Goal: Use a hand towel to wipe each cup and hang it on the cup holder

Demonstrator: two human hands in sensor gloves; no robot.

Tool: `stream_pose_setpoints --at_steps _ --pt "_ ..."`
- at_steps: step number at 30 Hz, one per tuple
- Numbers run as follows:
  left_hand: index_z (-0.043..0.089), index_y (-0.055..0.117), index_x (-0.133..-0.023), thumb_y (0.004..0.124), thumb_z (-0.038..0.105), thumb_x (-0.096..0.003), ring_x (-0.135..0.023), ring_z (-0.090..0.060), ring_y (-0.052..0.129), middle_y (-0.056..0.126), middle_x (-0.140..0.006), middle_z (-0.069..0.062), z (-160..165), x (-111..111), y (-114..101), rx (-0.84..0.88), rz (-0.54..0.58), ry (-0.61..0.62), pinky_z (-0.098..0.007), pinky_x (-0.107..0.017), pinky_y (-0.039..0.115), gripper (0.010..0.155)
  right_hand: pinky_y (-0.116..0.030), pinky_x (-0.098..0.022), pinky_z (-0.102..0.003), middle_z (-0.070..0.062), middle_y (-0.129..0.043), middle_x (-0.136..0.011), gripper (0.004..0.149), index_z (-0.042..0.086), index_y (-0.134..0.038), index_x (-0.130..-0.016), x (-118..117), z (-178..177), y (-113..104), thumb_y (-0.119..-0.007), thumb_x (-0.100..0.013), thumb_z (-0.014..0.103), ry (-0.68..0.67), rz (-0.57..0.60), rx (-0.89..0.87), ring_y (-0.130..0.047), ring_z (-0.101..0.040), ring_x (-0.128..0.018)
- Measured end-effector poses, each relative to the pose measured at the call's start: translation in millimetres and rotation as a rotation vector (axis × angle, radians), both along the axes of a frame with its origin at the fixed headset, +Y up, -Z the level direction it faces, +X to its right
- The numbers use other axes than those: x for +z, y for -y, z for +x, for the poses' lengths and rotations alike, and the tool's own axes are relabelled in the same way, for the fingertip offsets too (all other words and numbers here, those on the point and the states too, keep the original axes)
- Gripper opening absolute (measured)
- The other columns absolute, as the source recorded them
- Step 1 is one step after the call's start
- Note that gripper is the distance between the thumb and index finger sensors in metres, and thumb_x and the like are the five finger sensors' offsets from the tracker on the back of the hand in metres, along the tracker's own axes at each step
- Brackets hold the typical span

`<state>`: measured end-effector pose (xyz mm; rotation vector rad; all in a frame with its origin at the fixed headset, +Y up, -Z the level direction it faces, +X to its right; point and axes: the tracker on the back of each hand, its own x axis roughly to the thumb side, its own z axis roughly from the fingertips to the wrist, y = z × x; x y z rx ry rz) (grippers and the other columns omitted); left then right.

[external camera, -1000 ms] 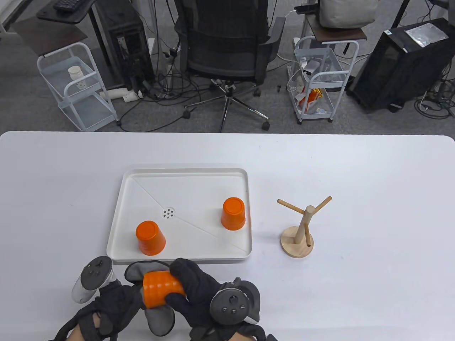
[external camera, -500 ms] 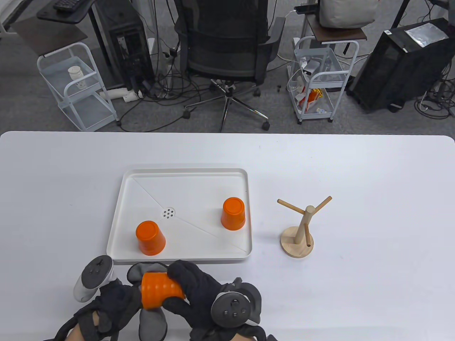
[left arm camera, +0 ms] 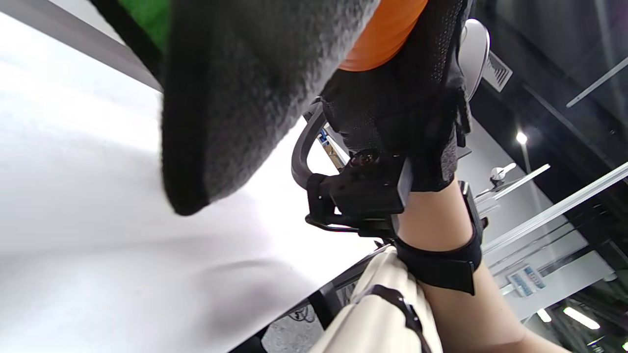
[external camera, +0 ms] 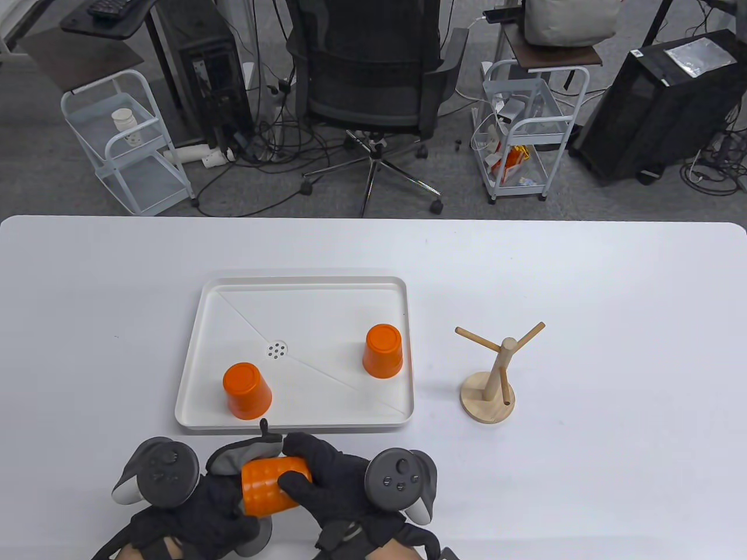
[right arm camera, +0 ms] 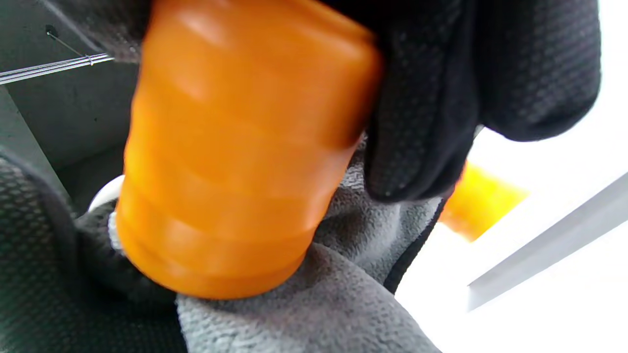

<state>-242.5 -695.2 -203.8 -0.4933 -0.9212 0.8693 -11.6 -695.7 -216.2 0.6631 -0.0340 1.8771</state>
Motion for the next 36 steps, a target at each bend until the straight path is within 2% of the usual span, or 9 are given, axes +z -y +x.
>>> stream_pose_setpoints --at_steps 4,13,18,21,23,26,29,36 --pt "0.035 0.048 -0.112 0.048 0.076 -0.0407 -0.111 -0.044 0.007 0.045 -0.124 0.012 -1 -3 4 0.070 -0.081 0.016 -0.071 -0.073 0.006 0.082 -0.088 -0.041 -0.054 -0.024 -0.087 -0.081 0.074 0.007 -0.062 -0.096 2 -1 -2 -0.067 -0.045 0.060 0.015 0.051 0.023 -0.106 -0.034 -0.041" --pt "0.031 0.044 -0.114 0.041 0.078 -0.0405 -0.109 -0.051 0.015 0.046 -0.124 0.007 -5 -13 15 0.231 -0.266 0.053 -0.072 -0.071 0.012 0.087 -0.081 -0.054 -0.058 -0.020 -0.075 -0.095 0.072 0.013 -0.051 -0.101 11 -6 -8 -0.069 -0.046 0.057 0.016 0.211 0.092 -0.099 -0.038 -0.060" --pt "0.029 0.044 -0.114 0.038 0.078 -0.0411 -0.107 -0.053 0.019 0.048 -0.123 0.006 -6 -16 19 0.281 -0.321 0.077 -0.073 -0.070 0.016 0.088 -0.079 -0.057 -0.059 -0.019 -0.072 -0.097 0.072 0.015 -0.048 -0.101 14 -8 -10 -0.069 -0.046 0.056 0.016 0.258 0.112 -0.098 -0.039 -0.064" --pt "0.031 0.045 -0.114 0.040 0.078 -0.0421 -0.108 -0.051 0.019 0.048 -0.123 0.007 -6 -16 19 0.265 -0.308 0.070 -0.073 -0.070 0.015 0.086 -0.079 -0.057 -0.059 -0.019 -0.072 -0.097 0.072 0.014 -0.048 -0.101 14 -8 -10 -0.070 -0.046 0.056 0.014 0.253 0.111 -0.097 -0.039 -0.064" --pt "0.032 0.044 -0.113 0.043 0.077 -0.0424 -0.108 -0.051 0.017 0.048 -0.124 0.009 -6 -14 16 0.229 -0.254 0.058 -0.072 -0.070 0.013 0.084 -0.079 -0.056 -0.059 -0.019 -0.072 -0.097 0.072 0.014 -0.048 -0.101 15 -8 -11 -0.069 -0.046 0.056 0.018 0.259 0.114 -0.098 -0.039 -0.063" --pt "0.036 0.044 -0.112 0.048 0.076 -0.0424 -0.110 -0.048 0.011 0.046 -0.124 0.012 -6 -8 6 0.124 -0.116 0.029 -0.072 -0.071 0.010 0.081 -0.081 -0.055 -0.058 -0.019 -0.074 -0.096 0.073 0.012 -0.049 -0.101 14 -8 -10 -0.069 -0.046 0.057 0.013 0.224 0.090 -0.099 -0.039 -0.061" --pt "0.040 0.044 -0.110 0.051 0.076 -0.0416 -0.111 -0.045 0.009 0.043 -0.124 0.017 -5 -1 -4 -0.037 0.078 -0.013 -0.071 -0.073 0.010 0.078 -0.081 -0.054 -0.058 -0.020 -0.075 -0.095 0.074 0.011 -0.050 -0.100 12 -8 -8 -0.069 -0.046 0.057 -0.002 0.186 0.076 -0.100 -0.039 -0.059" --pt "0.043 0.049 -0.106 0.057 0.075 -0.0390 -0.114 -0.040 0.013 0.046 -0.122 0.021 1 12 -22 -0.260 0.492 -0.067 -0.070 -0.077 0.011 0.075 -0.082 -0.053 -0.058 -0.020 -0.075 -0.095 0.074 0.011 -0.051 -0.100 12 -8 -8 -0.068 -0.046 0.057 -0.008 0.182 0.077 -0.100 -0.039 -0.059"
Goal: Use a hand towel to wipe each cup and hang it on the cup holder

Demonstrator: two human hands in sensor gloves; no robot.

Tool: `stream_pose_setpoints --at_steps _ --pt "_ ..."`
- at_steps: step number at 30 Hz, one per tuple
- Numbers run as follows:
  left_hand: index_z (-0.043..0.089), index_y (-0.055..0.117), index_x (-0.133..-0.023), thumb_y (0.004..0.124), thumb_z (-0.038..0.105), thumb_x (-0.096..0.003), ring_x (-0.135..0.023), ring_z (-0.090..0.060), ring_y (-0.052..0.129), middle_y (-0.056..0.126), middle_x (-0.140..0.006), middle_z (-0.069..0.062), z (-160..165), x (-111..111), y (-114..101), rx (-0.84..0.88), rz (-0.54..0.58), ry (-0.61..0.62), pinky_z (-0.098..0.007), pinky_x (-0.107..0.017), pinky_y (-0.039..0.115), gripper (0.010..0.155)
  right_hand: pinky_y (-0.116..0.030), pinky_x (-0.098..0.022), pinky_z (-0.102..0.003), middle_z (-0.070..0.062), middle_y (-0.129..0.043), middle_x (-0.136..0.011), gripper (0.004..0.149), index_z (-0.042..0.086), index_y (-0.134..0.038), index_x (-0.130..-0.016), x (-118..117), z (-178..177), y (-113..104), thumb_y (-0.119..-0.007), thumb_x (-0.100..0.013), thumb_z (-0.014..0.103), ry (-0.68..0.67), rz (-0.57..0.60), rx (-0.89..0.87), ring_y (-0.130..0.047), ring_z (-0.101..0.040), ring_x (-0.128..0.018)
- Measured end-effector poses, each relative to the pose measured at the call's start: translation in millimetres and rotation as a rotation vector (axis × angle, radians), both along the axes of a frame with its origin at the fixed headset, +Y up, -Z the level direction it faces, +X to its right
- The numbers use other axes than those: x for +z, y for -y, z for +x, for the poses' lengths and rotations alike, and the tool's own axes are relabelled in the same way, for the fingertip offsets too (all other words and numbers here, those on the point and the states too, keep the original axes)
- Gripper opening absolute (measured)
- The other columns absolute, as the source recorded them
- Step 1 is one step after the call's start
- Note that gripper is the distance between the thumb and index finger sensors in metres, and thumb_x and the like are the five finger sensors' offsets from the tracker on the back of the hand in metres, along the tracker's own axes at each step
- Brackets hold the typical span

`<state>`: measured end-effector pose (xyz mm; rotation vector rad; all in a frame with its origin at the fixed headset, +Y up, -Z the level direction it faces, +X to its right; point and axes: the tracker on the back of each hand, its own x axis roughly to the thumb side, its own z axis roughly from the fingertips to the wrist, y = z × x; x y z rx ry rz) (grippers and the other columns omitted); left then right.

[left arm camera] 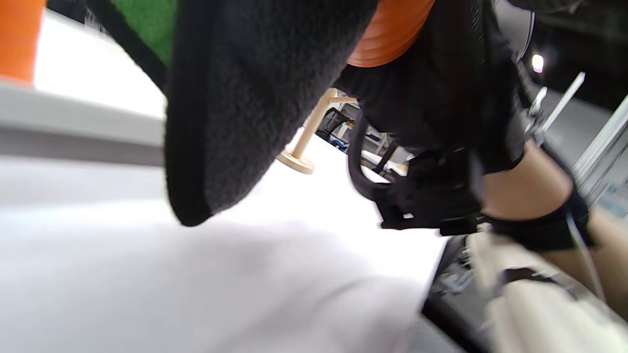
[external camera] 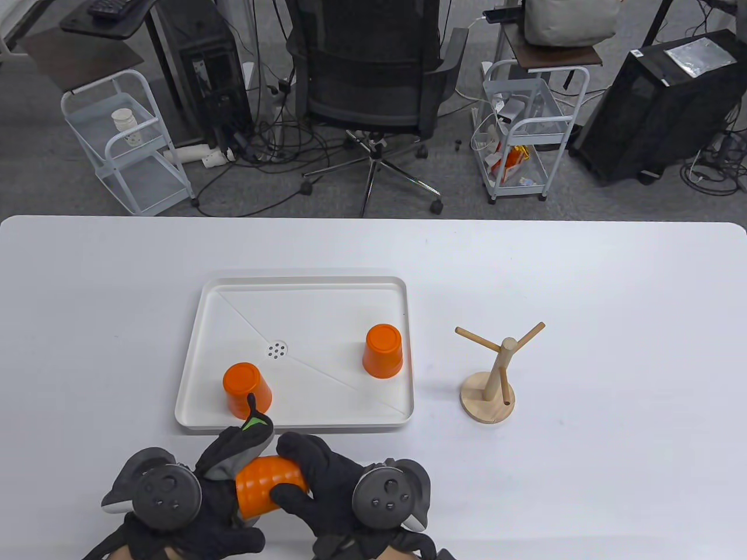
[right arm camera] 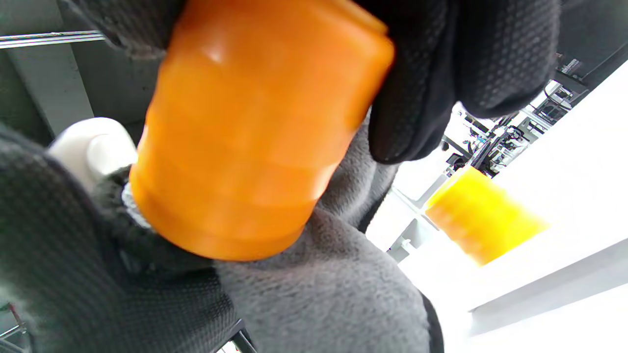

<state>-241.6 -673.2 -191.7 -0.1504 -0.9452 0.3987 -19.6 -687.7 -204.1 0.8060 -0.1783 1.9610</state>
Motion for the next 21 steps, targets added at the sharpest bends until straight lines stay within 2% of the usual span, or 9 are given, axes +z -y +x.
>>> stream_pose_setpoints --at_steps 2,4,10,12,18,21 --pt "0.044 0.049 -0.106 0.058 0.075 -0.0386 -0.114 -0.040 0.016 0.047 -0.122 0.022 1 1 -2 -0.009 0.044 -0.009 -0.069 -0.077 0.015 0.074 -0.081 -0.054 -0.058 -0.020 -0.075 -0.095 0.073 0.011 -0.050 -0.100 0 0 0 -0.068 -0.046 0.057 0.000 0.005 -0.006 -0.100 -0.039 -0.059" --pt "0.042 0.052 -0.106 0.057 0.075 -0.0389 -0.113 -0.040 0.018 0.049 -0.121 0.020 0 -1 0 0.065 -0.038 0.001 -0.070 -0.077 0.016 0.075 -0.082 -0.054 -0.058 -0.019 -0.075 -0.095 0.073 0.011 -0.050 -0.100 0 1 -1 -0.067 -0.046 0.058 0.007 0.008 -0.011 -0.100 -0.038 -0.059" --pt "0.032 0.058 -0.108 0.052 0.075 -0.0413 -0.109 -0.046 0.019 0.055 -0.121 0.009 -2 -17 16 0.364 -0.464 0.058 -0.072 -0.072 0.017 0.080 -0.080 -0.056 -0.059 -0.020 -0.073 -0.097 0.073 0.012 -0.049 -0.101 0 3 -1 -0.068 -0.046 0.056 0.020 0.030 -0.009 -0.099 -0.039 -0.063" --pt "0.029 0.059 -0.109 0.049 0.075 -0.0429 -0.107 -0.049 0.019 0.056 -0.120 0.006 -3 -21 20 0.431 -0.558 0.083 -0.072 -0.068 0.016 0.081 -0.079 -0.057 -0.060 -0.019 -0.072 -0.097 0.073 0.013 -0.048 -0.101 1 2 -2 -0.069 -0.046 0.056 0.023 0.049 0.002 -0.097 -0.040 -0.064" --pt "0.026 0.061 -0.108 0.039 0.076 -0.0456 -0.104 -0.052 0.029 0.062 -0.117 0.001 -5 -30 27 0.518 -0.706 0.106 -0.073 -0.064 0.021 0.083 -0.078 -0.058 -0.060 -0.019 -0.069 -0.098 0.073 0.013 -0.046 -0.101 4 0 -3 -0.070 -0.046 0.055 0.025 0.077 0.017 -0.096 -0.041 -0.067" --pt "0.024 0.062 -0.108 0.039 0.076 -0.0459 -0.103 -0.052 0.030 0.063 -0.117 -0.001 -4 -33 31 0.566 -0.780 0.135 -0.073 -0.064 0.022 0.084 -0.078 -0.058 -0.060 -0.019 -0.069 -0.098 0.073 0.013 -0.047 -0.101 5 0 -4 -0.070 -0.046 0.055 0.031 0.094 0.026 -0.096 -0.040 -0.066"
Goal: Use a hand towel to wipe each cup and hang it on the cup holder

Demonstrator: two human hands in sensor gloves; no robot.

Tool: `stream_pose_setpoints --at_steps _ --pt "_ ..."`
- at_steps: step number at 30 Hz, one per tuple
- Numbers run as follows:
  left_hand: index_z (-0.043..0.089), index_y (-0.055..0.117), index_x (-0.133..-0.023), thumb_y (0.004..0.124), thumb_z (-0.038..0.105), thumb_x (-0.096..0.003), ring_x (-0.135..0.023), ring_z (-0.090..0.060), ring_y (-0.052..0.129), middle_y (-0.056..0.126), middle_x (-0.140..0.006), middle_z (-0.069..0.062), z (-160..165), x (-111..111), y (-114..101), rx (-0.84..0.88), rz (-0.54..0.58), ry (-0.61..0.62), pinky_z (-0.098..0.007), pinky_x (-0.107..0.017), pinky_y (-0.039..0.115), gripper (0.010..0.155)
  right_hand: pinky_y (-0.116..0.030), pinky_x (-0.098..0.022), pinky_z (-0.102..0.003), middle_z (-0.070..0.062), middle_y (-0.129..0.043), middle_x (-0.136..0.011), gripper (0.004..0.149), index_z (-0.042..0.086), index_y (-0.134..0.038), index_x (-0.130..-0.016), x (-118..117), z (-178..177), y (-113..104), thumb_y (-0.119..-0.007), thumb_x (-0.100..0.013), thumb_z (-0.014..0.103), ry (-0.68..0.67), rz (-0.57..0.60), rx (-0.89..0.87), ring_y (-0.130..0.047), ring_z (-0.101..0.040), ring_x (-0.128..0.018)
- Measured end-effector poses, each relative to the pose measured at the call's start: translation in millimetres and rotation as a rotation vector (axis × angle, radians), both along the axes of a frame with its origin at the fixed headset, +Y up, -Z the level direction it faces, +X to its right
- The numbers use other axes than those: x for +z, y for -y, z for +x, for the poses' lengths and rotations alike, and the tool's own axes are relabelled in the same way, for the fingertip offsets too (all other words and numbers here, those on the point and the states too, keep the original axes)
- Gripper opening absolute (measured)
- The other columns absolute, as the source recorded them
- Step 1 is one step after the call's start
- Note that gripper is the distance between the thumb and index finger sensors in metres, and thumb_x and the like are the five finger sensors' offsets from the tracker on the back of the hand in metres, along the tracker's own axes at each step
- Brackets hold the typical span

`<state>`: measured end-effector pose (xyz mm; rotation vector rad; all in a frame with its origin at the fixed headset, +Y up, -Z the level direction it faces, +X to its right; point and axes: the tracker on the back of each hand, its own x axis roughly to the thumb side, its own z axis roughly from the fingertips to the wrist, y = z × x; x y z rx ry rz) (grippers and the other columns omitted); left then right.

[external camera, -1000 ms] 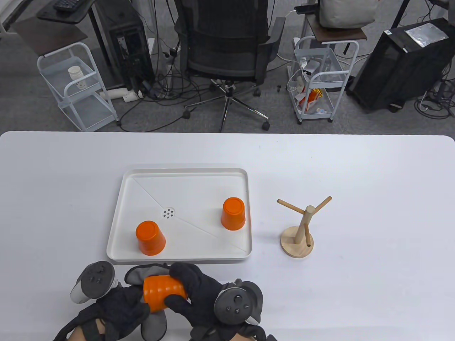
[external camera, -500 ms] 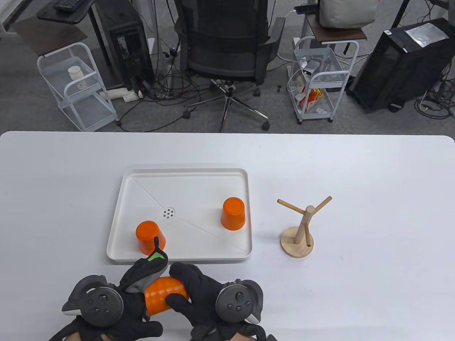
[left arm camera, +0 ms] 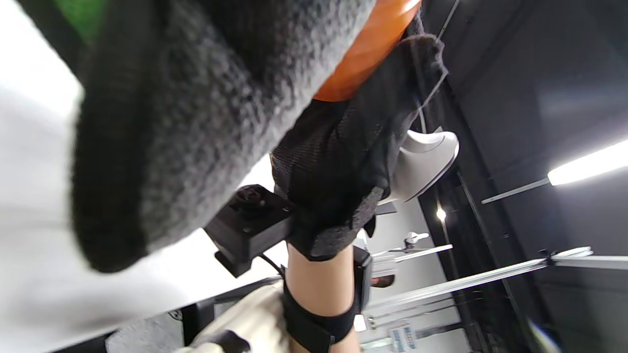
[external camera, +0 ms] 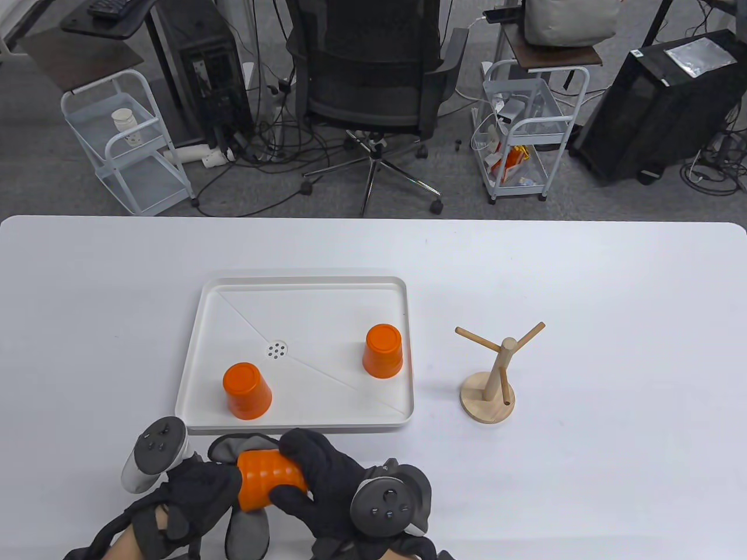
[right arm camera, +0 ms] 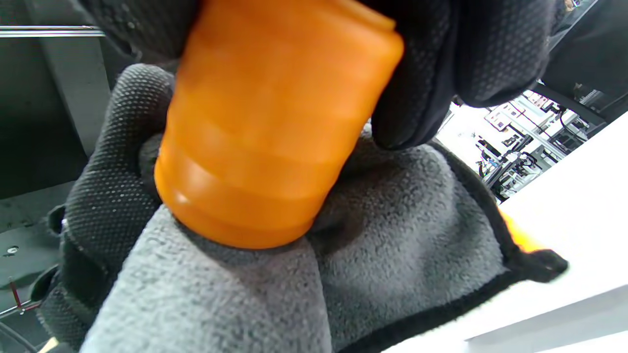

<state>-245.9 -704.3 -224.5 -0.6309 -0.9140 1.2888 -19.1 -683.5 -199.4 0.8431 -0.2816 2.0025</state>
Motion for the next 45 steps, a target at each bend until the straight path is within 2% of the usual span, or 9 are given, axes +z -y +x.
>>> stream_pose_setpoints --at_steps 5,13,17,18,24,27,31,39,45 --pt "0.026 0.061 -0.108 0.047 0.074 -0.0446 -0.106 -0.051 0.024 0.062 -0.118 0.001 1 4 -6 -0.076 0.112 -0.021 -0.073 -0.067 0.015 0.081 -0.080 -0.056 -0.059 -0.019 -0.071 -0.096 0.073 0.012 -0.048 -0.100 -1 1 1 -0.070 -0.046 0.056 0.002 -0.024 -0.014 -0.097 -0.039 -0.063" --pt "0.034 0.060 -0.106 0.055 0.073 -0.0413 -0.111 -0.044 0.019 0.056 -0.120 0.011 5 24 -32 -0.396 0.583 -0.089 -0.071 -0.073 0.012 0.076 -0.082 -0.053 -0.058 -0.019 -0.074 -0.095 0.074 0.012 -0.049 -0.100 -3 1 5 -0.068 -0.046 0.058 -0.031 -0.113 -0.064 -0.100 -0.038 -0.058" --pt "0.037 0.061 -0.104 0.058 0.072 -0.0401 -0.112 -0.040 0.018 0.056 -0.119 0.015 6 31 -35 -0.479 0.762 -0.132 -0.070 -0.076 0.012 0.073 -0.082 -0.053 -0.058 -0.019 -0.074 -0.094 0.074 0.012 -0.049 -0.100 -2 0 5 -0.068 -0.046 0.058 -0.035 -0.110 -0.051 -0.100 -0.038 -0.057" --pt "0.038 0.061 -0.103 0.058 0.073 -0.0398 -0.112 -0.040 0.019 0.057 -0.119 0.016 6 31 -35 -0.483 0.768 -0.143 -0.069 -0.076 0.015 0.072 -0.082 -0.053 -0.058 -0.018 -0.074 -0.095 0.073 0.012 -0.049 -0.100 -2 -1 5 -0.068 -0.046 0.058 -0.036 -0.108 -0.049 -0.100 -0.038 -0.058" --pt "0.032 0.065 -0.105 0.055 0.073 -0.0414 -0.110 -0.042 0.018 0.057 -0.119 0.012 5 23 -24 -0.302 0.501 -0.122 -0.071 -0.074 0.017 0.076 -0.081 -0.054 -0.058 -0.019 -0.073 -0.095 0.073 0.012 -0.049 -0.100 -3 1 5 -0.067 -0.046 0.058 -0.020 -0.090 -0.047 -0.099 -0.038 -0.059" --pt "0.028 0.063 -0.107 0.053 0.073 -0.0426 -0.109 -0.045 0.018 0.056 -0.120 0.007 5 17 -18 -0.191 0.321 -0.084 -0.072 -0.071 0.017 0.079 -0.079 -0.055 -0.060 -0.019 -0.071 -0.096 0.073 0.013 -0.048 -0.101 -2 2 2 -0.068 -0.046 0.057 -0.015 -0.049 -0.041 -0.097 -0.039 -0.061" --pt "0.027 0.059 -0.109 0.046 0.076 -0.0444 -0.107 -0.049 0.021 0.054 -0.121 0.005 5 11 -15 -0.129 0.241 -0.046 -0.073 -0.069 0.022 0.082 -0.076 -0.059 -0.061 -0.019 -0.066 -0.100 0.072 0.014 -0.044 -0.101 0 2 0 -0.067 -0.047 0.055 -0.012 -0.018 -0.034 -0.093 -0.041 -0.067" --pt "0.029 0.048 -0.113 0.042 0.077 -0.0459 -0.106 -0.052 0.019 0.046 -0.124 0.006 5 3 -4 0.051 0.075 0.050 -0.073 -0.069 0.023 0.083 -0.067 -0.065 -0.063 -0.017 -0.057 -0.105 0.071 0.018 -0.040 -0.103 5 2 -7 -0.069 -0.048 0.052 -0.007 0.047 -0.042 -0.084 -0.043 -0.076" --pt "0.027 0.046 -0.114 0.042 0.078 -0.0455 -0.106 -0.052 0.019 0.045 -0.124 0.004 1 6 -1 0.097 0.083 0.039 -0.073 -0.069 0.023 0.085 -0.067 -0.066 -0.062 -0.017 -0.057 -0.106 0.071 0.020 -0.041 -0.103 5 2 -8 -0.069 -0.048 0.052 -0.014 0.044 -0.052 -0.083 -0.043 -0.077"
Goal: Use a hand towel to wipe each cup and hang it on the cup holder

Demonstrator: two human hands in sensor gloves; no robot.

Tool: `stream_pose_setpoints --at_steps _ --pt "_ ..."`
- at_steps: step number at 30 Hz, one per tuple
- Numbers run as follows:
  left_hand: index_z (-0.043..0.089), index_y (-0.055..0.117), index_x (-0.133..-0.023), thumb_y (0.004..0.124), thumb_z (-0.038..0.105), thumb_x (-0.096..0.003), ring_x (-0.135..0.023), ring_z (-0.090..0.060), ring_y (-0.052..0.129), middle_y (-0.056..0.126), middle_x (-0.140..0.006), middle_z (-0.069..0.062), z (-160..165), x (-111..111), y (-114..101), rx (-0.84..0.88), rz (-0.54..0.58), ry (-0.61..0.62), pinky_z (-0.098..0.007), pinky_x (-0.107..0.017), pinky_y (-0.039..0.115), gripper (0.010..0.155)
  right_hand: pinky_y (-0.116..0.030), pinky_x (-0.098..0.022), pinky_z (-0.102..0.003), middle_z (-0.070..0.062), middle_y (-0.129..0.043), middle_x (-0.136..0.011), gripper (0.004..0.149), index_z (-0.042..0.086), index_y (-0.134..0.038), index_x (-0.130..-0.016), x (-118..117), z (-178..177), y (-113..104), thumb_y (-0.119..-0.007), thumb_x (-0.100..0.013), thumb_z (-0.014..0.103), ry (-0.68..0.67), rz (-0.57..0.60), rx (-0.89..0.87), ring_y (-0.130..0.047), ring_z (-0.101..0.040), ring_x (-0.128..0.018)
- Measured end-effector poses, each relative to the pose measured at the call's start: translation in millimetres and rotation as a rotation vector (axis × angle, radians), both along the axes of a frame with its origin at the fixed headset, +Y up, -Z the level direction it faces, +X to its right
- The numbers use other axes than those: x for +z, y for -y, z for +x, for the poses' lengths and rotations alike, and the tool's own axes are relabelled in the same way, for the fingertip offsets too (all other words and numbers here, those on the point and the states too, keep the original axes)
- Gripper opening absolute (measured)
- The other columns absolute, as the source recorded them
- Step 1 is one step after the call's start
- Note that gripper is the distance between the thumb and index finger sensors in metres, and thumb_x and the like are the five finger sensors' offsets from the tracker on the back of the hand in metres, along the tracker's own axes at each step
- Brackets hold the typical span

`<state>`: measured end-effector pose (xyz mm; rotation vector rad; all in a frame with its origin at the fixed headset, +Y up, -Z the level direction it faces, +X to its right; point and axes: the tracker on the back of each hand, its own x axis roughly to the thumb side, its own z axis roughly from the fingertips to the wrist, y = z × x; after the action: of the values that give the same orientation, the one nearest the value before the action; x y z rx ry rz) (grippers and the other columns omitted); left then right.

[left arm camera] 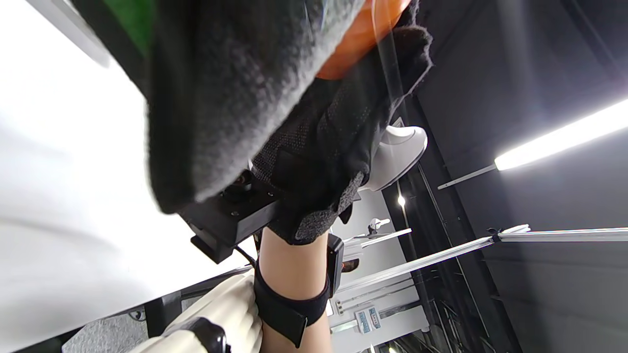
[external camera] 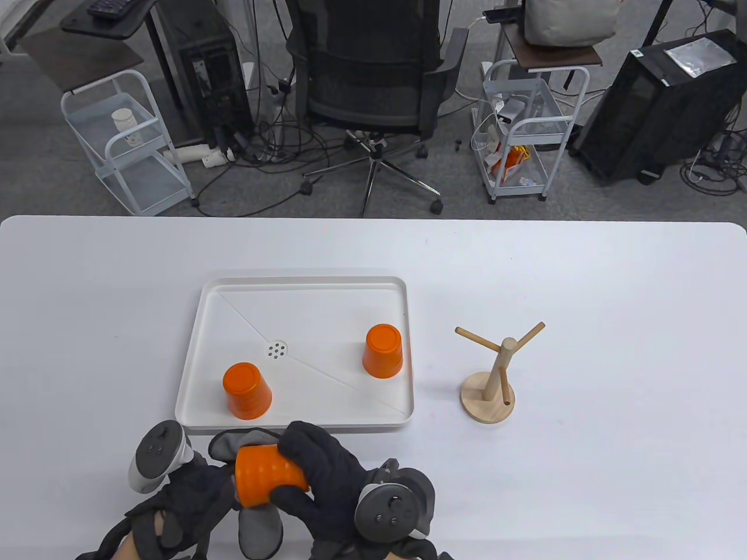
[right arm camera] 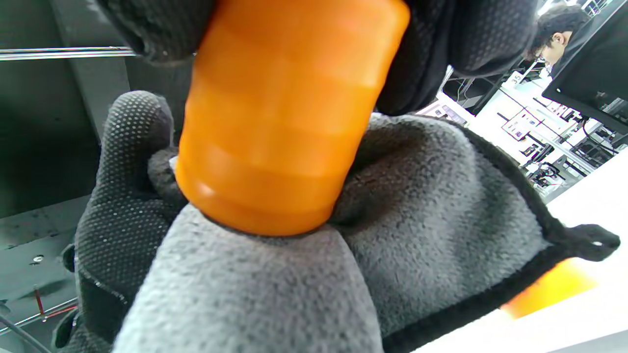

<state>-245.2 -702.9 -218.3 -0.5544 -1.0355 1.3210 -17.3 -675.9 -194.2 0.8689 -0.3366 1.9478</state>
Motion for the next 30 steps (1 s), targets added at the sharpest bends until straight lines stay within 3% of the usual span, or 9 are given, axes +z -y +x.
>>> stream_pose_setpoints --at_steps 15,23,30 --pt "0.013 0.043 -0.112 0.034 0.081 -0.0389 -0.104 -0.058 0.042 0.045 -0.120 -0.015 -31 5 -13 0.114 0.074 -0.161 -0.075 -0.068 0.041 0.100 -0.067 -0.064 -0.063 -0.018 -0.057 -0.105 0.070 0.018 -0.041 -0.103 -5 15 -5 -0.068 -0.048 0.052 0.069 0.000 -0.079 -0.084 -0.044 -0.076" --pt "0.019 0.044 -0.113 0.037 0.080 -0.0386 -0.104 -0.057 0.052 0.042 -0.121 -0.013 -52 5 -20 0.133 0.140 -0.306 -0.074 -0.069 0.047 0.096 -0.067 -0.064 -0.063 -0.018 -0.057 -0.105 0.070 0.018 -0.041 -0.103 -10 16 0 -0.068 -0.049 0.052 0.066 -0.052 -0.091 -0.084 -0.044 -0.076" --pt "0.026 0.037 -0.114 0.042 0.080 -0.0393 -0.105 -0.058 0.048 0.028 -0.124 -0.010 -40 6 -19 0.059 0.172 -0.260 -0.074 -0.070 0.046 0.093 -0.068 -0.064 -0.061 -0.017 -0.058 -0.105 0.070 0.018 -0.041 -0.103 -9 9 5 -0.067 -0.049 0.053 0.046 -0.064 -0.049 -0.085 -0.042 -0.076"
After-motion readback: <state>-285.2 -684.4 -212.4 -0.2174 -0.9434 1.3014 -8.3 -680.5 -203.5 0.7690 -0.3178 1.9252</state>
